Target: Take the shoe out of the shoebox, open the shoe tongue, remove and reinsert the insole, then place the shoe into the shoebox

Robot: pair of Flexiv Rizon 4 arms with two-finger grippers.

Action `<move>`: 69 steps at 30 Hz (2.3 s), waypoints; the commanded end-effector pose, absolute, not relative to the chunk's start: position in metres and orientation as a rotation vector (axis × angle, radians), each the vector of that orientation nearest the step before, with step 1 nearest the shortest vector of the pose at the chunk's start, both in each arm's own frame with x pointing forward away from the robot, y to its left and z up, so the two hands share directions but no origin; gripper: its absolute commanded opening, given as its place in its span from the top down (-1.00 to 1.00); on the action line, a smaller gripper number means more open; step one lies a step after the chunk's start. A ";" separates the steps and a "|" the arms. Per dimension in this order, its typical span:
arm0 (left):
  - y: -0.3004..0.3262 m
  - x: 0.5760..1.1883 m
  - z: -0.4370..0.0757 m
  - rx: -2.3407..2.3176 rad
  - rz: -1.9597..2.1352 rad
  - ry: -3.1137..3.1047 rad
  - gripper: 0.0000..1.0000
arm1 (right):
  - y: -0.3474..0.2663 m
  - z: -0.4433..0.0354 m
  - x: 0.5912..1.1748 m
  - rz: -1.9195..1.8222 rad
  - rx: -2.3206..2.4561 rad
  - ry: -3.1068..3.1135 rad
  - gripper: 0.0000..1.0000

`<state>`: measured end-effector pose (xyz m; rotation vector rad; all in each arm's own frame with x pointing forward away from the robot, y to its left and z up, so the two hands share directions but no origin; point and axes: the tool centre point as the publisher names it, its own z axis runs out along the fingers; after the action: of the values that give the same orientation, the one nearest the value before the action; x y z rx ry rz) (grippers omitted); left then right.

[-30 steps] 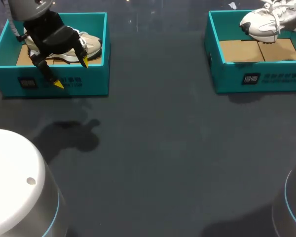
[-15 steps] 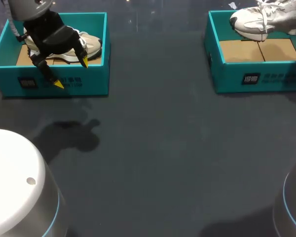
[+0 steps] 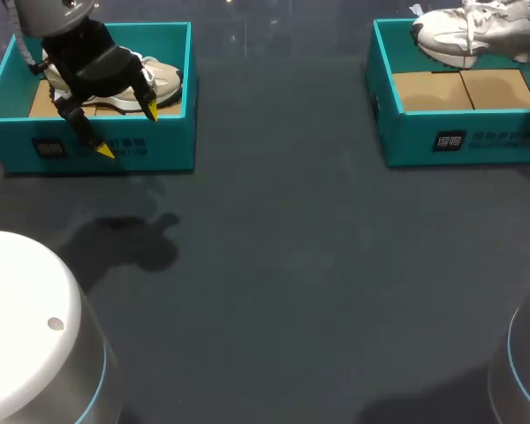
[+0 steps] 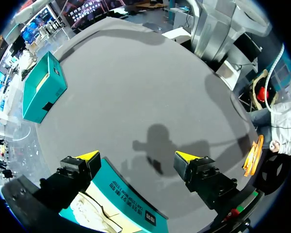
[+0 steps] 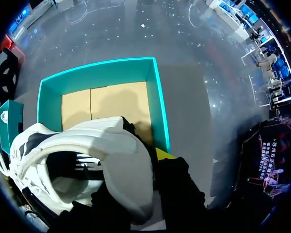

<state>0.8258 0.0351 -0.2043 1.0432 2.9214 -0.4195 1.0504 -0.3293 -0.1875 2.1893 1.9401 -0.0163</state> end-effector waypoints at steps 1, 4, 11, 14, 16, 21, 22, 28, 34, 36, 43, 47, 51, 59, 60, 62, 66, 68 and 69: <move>0.036 0.826 -0.204 1.044 -0.416 2.922 -1.00 | -0.331 -0.200 1.052 -0.026 2.205 1.900 1.00; 0.036 0.826 -0.204 1.044 -0.416 2.922 -1.00 | -0.335 -0.209 1.051 -0.046 2.221 1.868 1.00; 0.036 0.826 -0.204 1.044 -0.416 2.922 -1.00 | -0.342 -0.221 1.046 -0.093 2.284 1.761 1.00; 0.036 0.826 -0.204 1.044 -0.416 2.922 -1.00 | -0.342 -0.221 1.046 -0.093 2.284 1.761 1.00; 0.036 0.826 -0.204 1.044 -0.416 2.922 -1.00 | -0.342 -0.221 1.046 -0.093 2.284 1.761 1.00; 0.036 0.826 -0.204 1.044 -0.416 2.922 -1.00 | -0.342 -0.221 1.046 -0.093 2.284 1.761 1.00; 0.036 0.826 -0.204 1.044 -0.416 2.922 -1.00 | -0.344 -0.225 1.047 -0.095 2.296 1.760 1.00; 0.036 0.826 -0.204 1.044 -0.416 2.922 -1.00 | -0.352 -0.239 1.043 -0.075 2.279 1.736 1.00; 0.036 0.826 -0.204 1.044 -0.416 2.922 -1.00 | -0.355 -0.257 1.037 -0.090 2.285 1.716 1.00; 0.036 0.826 -0.204 1.044 -0.416 2.922 -1.00 | -0.352 -0.261 1.035 -0.095 2.274 1.720 1.00; 0.036 0.826 -0.204 1.044 -0.416 2.922 -1.00 | -0.342 -0.274 1.026 -0.135 2.202 1.707 1.00; 0.036 0.826 -0.204 1.044 -0.416 2.922 -1.00 | -0.341 -0.276 1.024 -0.153 2.194 1.687 1.00; 0.036 0.826 -0.204 1.044 -0.416 2.922 -1.00 | -0.341 -0.276 1.024 -0.153 2.194 1.687 1.00; 0.036 0.826 -0.204 1.044 -0.416 2.922 -1.00 | -0.341 -0.276 1.024 -0.153 2.194 1.687 1.00; 0.036 0.826 -0.204 1.044 -0.416 2.922 -1.00 | -0.342 -0.279 1.026 -0.146 2.192 1.690 1.00; 0.036 0.826 -0.204 1.044 -0.416 2.922 -1.00 | -0.344 -0.284 1.028 -0.146 2.190 1.693 1.00; 0.036 0.826 -0.204 1.044 -0.416 2.922 -1.00 | -0.346 -0.290 1.030 -0.147 2.209 1.679 1.00; 0.036 0.826 -0.204 1.044 -0.416 2.922 -1.00 | -0.344 -0.293 1.030 -0.159 2.209 1.672 1.00; 0.036 0.826 -0.204 1.044 -0.416 2.922 -1.00 | -0.343 -0.294 1.029 -0.161 2.207 1.674 1.00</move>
<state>0.8258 0.0351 -0.2043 1.0434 2.9214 -0.4196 1.0265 -0.3464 -0.2924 2.2079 1.6769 -0.1509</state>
